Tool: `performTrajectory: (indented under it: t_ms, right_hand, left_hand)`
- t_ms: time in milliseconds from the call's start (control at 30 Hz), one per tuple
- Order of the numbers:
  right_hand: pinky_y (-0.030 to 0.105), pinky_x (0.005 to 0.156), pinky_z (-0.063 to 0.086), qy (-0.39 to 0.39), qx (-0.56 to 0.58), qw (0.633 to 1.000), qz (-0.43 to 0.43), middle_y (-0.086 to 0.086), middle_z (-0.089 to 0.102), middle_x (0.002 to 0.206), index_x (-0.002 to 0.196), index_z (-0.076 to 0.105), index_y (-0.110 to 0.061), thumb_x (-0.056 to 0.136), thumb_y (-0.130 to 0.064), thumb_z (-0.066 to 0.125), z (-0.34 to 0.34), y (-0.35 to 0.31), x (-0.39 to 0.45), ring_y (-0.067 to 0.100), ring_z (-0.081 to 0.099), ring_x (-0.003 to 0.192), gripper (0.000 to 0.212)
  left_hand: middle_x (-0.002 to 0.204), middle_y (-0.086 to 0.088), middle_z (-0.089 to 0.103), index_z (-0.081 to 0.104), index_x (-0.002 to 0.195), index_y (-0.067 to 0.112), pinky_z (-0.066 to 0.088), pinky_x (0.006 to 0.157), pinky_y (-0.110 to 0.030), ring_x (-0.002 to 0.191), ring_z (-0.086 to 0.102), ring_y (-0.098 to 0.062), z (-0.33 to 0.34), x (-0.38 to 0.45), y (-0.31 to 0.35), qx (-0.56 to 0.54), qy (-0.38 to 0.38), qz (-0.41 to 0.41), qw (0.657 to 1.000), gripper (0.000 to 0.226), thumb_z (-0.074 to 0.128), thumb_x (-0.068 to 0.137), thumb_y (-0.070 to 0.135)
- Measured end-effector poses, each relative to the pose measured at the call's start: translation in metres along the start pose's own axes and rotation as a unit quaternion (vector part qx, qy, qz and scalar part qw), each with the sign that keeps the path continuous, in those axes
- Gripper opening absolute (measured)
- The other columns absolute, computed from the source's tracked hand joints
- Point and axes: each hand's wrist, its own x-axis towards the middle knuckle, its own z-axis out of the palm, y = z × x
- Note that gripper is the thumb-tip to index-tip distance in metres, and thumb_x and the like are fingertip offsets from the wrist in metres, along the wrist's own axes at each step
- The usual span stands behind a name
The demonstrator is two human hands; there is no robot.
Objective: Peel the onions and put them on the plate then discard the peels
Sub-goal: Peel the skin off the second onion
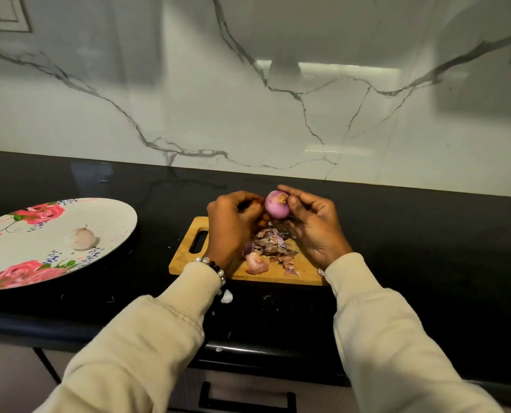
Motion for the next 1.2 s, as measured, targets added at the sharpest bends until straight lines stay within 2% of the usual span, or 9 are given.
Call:
performTrajectory:
  t_ms: [133, 300, 433, 633, 800, 900, 1000, 1100, 1200]
  right_hand:
    - [0.039, 0.079, 0.062, 0.011, 0.021, 1.0, -0.001, 0.015, 0.073, 0.106, 0.114, 0.065, 0.0, 0.097, 0.0, 0.05, -0.001, -0.005, -0.001, 0.032, 0.07, 0.102, 0.023]
    - [0.053, 0.1, 0.051, 0.016, -0.023, 1.0, -0.005, 0.017, 0.071, 0.115, 0.115, 0.069, -0.006, 0.085, -0.009, 0.063, -0.002, -0.002, 0.001, 0.032, 0.066, 0.113, 0.03]
    - [0.057, 0.101, 0.049, 0.011, -0.045, 0.999, -0.014, 0.018, 0.071, 0.115, 0.116, 0.069, -0.007, 0.091, -0.002, 0.06, -0.003, 0.001, 0.002, 0.032, 0.066, 0.113, 0.026]
    - [0.06, 0.101, 0.047, 0.007, -0.025, 1.0, -0.008, 0.019, 0.07, 0.117, 0.114, 0.07, -0.007, 0.081, -0.013, 0.066, -0.001, 0.0, 0.0, 0.036, 0.065, 0.114, 0.034]
    - [0.054, 0.098, 0.052, 0.011, -0.034, 0.999, -0.01, 0.016, 0.071, 0.115, 0.111, 0.07, -0.009, 0.093, -0.001, 0.057, 0.001, 0.0, -0.001, 0.034, 0.066, 0.113, 0.024]
    - [0.046, 0.093, 0.056, 0.002, -0.013, 1.0, -0.003, 0.015, 0.07, 0.115, 0.112, 0.069, -0.008, 0.096, 0.001, 0.052, 0.002, -0.003, -0.002, 0.034, 0.065, 0.114, 0.025]
    - [0.045, 0.09, 0.057, -0.007, 0.034, 0.999, -0.007, 0.006, 0.074, 0.107, 0.112, 0.066, -0.005, 0.099, 0.002, 0.047, 0.002, -0.008, -0.003, 0.029, 0.067, 0.111, 0.025]
    - [0.043, 0.086, 0.059, -0.008, 0.073, 0.997, -0.006, 0.005, 0.074, 0.106, 0.11, 0.066, -0.005, 0.098, 0.002, 0.045, 0.005, -0.01, -0.004, 0.027, 0.068, 0.107, 0.025]
    - [0.035, 0.074, 0.062, 0.028, 0.176, 0.984, -0.011, 0.013, 0.067, 0.114, 0.109, 0.064, -0.003, 0.093, -0.004, 0.05, 0.004, -0.018, -0.005, 0.029, 0.068, 0.103, 0.021]
  left_hand:
    - [0.084, -0.019, 0.073, 0.073, 0.096, 0.0, 0.059, 0.077, -0.052, 0.08, 0.072, -0.034, 0.001, 0.0, 0.003, -0.124, -0.034, -0.055, 0.99, 0.014, 0.062, 0.093, 0.008]
    - [0.085, -0.005, 0.076, 0.075, 0.1, 0.005, 0.061, 0.077, -0.042, 0.08, 0.074, -0.018, 0.0, -0.003, 0.002, -0.02, -0.04, 0.003, 0.999, 0.016, 0.072, 0.087, 0.012]
    - [0.077, -0.007, 0.075, 0.076, 0.093, 0.004, 0.061, 0.073, -0.044, 0.073, 0.073, -0.022, -0.001, -0.002, 0.001, 0.011, -0.035, 0.002, 0.999, 0.012, 0.067, 0.09, 0.011]
    - [0.076, -0.008, 0.073, 0.075, 0.093, 0.003, 0.062, 0.069, -0.038, 0.07, 0.072, -0.021, -0.002, -0.002, 0.003, 0.016, -0.016, 0.006, 1.0, 0.011, 0.064, 0.091, 0.006]
    - [0.073, -0.004, 0.071, 0.072, 0.089, 0.006, 0.06, 0.066, -0.034, 0.064, 0.07, -0.015, 0.0, 0.0, -0.001, 0.091, 0.001, 0.029, 0.995, 0.007, 0.064, 0.089, 0.005]
    - [0.072, -0.008, 0.07, 0.068, 0.087, 0.006, 0.06, 0.064, -0.038, 0.063, 0.068, -0.017, 0.0, 0.005, -0.005, 0.078, 0.013, -0.017, 0.997, 0.012, 0.058, 0.092, 0.006]
    - [0.066, -0.01, 0.068, 0.065, 0.081, 0.006, 0.057, 0.058, -0.043, 0.056, 0.063, -0.021, 0.001, 0.008, -0.007, 0.029, 0.017, -0.072, 0.997, 0.018, 0.052, 0.094, 0.006]
    - [0.069, -0.009, 0.069, 0.064, 0.084, 0.007, 0.05, 0.05, -0.034, 0.057, 0.062, -0.017, 0.002, 0.008, -0.005, 0.048, 0.011, -0.075, 0.996, 0.018, 0.052, 0.096, 0.011]
    - [0.079, -0.006, 0.07, 0.064, 0.08, 0.004, 0.058, 0.067, -0.04, 0.07, 0.064, -0.014, -0.001, 0.015, -0.013, 0.095, 0.038, -0.087, 0.991, 0.023, 0.052, 0.096, 0.015]
